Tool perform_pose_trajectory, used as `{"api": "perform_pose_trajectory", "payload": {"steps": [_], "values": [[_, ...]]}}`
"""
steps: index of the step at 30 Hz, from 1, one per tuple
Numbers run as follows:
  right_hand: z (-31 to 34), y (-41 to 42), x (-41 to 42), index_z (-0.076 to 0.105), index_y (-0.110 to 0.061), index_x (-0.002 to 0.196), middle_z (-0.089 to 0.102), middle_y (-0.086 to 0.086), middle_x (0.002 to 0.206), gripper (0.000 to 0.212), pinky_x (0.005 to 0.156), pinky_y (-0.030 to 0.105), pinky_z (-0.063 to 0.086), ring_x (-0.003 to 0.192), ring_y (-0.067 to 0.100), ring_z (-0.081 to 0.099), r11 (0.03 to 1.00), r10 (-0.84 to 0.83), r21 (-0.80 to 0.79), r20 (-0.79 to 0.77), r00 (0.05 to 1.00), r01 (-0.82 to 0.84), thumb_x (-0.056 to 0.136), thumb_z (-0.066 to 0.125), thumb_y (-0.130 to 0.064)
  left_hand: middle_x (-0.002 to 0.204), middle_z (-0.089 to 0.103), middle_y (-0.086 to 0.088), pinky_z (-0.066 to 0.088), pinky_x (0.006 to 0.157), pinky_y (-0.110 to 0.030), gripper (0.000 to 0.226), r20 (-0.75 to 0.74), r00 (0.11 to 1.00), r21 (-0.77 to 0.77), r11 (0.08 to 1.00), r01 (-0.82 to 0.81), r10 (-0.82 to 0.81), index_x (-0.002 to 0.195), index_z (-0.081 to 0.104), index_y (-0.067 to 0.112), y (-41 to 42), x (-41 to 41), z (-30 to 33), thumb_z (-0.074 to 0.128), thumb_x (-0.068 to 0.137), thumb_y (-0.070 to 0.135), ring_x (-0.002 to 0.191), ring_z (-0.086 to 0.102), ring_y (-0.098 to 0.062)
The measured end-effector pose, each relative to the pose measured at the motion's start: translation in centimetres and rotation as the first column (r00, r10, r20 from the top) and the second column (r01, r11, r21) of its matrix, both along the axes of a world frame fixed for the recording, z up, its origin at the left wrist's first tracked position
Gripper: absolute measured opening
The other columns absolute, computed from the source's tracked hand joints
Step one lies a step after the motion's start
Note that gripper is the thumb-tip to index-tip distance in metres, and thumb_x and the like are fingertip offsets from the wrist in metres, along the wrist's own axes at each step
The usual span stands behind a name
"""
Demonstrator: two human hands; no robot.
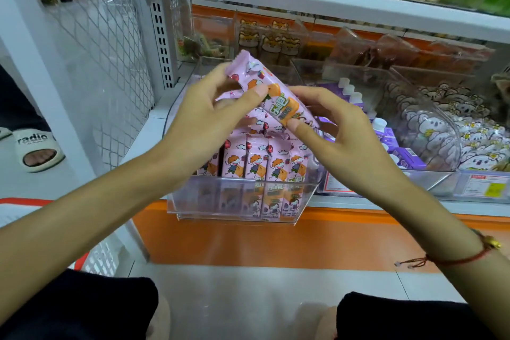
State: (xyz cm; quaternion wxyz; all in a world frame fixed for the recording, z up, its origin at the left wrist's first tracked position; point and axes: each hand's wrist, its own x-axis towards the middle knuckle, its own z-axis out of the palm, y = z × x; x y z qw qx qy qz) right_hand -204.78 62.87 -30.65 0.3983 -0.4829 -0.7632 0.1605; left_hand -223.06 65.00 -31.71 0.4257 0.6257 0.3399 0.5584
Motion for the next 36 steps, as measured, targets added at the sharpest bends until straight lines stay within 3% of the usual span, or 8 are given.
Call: {"api": "perform_pose_trajectory", "payload": {"steps": [3,6,9,13,20,28,32,36], "values": [[-0.3,0.6,-0.6,0.049,-0.012,0.131,0.055,0.001,0.127,0.044,0.098,0.037,0.045,0.115,0.012,0.053,0.987,-0.085,0.138,0.008,0.996,0.083,0.089,0.063,-0.014,0.093,0.069,0.021,0.051,0.078,-0.012,0.026,0.019,0.982,0.135,0.973,-0.19,0.189,0.112,0.054,0.034,0.5,-1.0,0.7,0.064,0.091,0.024,0.091,0.066,0.005],[-1.0,0.6,-1.5,0.055,-0.01,0.117,0.057,0.004,0.116,0.031,0.087,0.038,0.047,0.105,0.015,0.053,0.951,-0.124,0.293,0.069,0.99,0.098,0.087,0.061,-0.011,0.099,0.062,0.015,0.048,0.082,-0.011,0.027,0.073,0.917,0.209,0.893,-0.399,0.392,0.11,0.054,0.017,1.6,-1.8,0.4,0.069,0.088,0.019,0.095,0.063,0.004],[-2.3,0.4,-2.4,0.055,-0.015,0.123,0.054,0.002,0.126,0.03,0.085,0.043,0.047,0.114,0.019,0.049,0.982,-0.107,0.187,0.382,0.918,0.037,0.095,0.052,-0.026,0.099,0.063,0.011,0.047,0.081,-0.01,0.029,-0.01,0.902,0.195,0.886,-0.421,0.431,0.104,0.057,0.015,3.2,-1.9,0.1,0.075,0.081,0.015,0.089,0.061,0.008],[-3.4,0.4,-3.0,0.041,-0.02,0.139,0.049,-0.001,0.138,0.047,0.093,0.029,0.031,0.125,0.018,0.042,0.983,-0.129,0.182,0.72,0.682,-0.005,0.101,0.026,-0.043,0.097,0.065,0.01,0.054,0.087,-0.023,0.034,-0.245,0.896,0.173,0.926,-0.335,0.369,0.106,0.062,0.014,5.8,-1.6,0.7,0.079,0.076,0.016,0.086,0.064,0.004],[-3.1,0.2,-2.7,0.043,-0.025,0.135,0.054,-0.005,0.129,0.044,0.081,0.027,0.028,0.121,0.015,0.042,0.99,-0.112,0.139,0.739,0.665,0.012,0.1,0.025,-0.044,0.105,0.067,0.003,0.054,0.09,-0.037,0.033,-0.563,0.771,0.236,0.952,-0.195,0.298,0.106,0.064,0.017,8.0,-1.1,2.0,0.078,0.077,0.016,0.094,0.067,-0.014],[-3.2,0.4,-2.7,0.045,-0.024,0.136,0.056,-0.004,0.129,0.043,0.084,0.027,0.031,0.122,0.015,0.043,0.989,-0.106,0.145,0.709,0.697,0.003,0.1,0.03,-0.042,0.136,0.055,-0.002,0.044,0.099,-0.036,0.047,-0.817,0.545,0.219,0.976,-0.003,0.185,0.136,0.051,0.021,10.3,-1.4,3.1,0.063,0.091,0.028,0.114,0.056,-0.018],[-3.3,0.5,-2.6,0.048,-0.023,0.135,0.055,-0.005,0.129,0.04,0.083,0.027,0.031,0.121,0.015,0.044,0.991,-0.093,0.134,0.679,0.728,0.001,0.099,0.036,-0.038,0.13,0.057,-0.008,0.044,0.095,-0.036,0.049,-0.9,0.413,0.168,0.985,0.029,0.142,0.136,0.051,0.017,11.8,0.5,1.7,0.064,0.091,0.028,0.112,0.055,-0.025],[-2.9,0.3,-2.3,0.062,-0.017,0.121,0.06,0.002,0.122,0.031,0.085,0.031,0.038,0.116,0.022,0.05,0.986,-0.092,0.164,0.609,0.788,-0.012,0.093,0.054,-0.027,0.108,0.067,-0.006,0.051,0.089,-0.043,0.04,-0.906,0.394,0.156,0.987,-0.027,0.154,0.116,0.061,0.016,12.8,1.0,0.7,0.074,0.082,0.03,0.097,0.062,-0.024]]}}
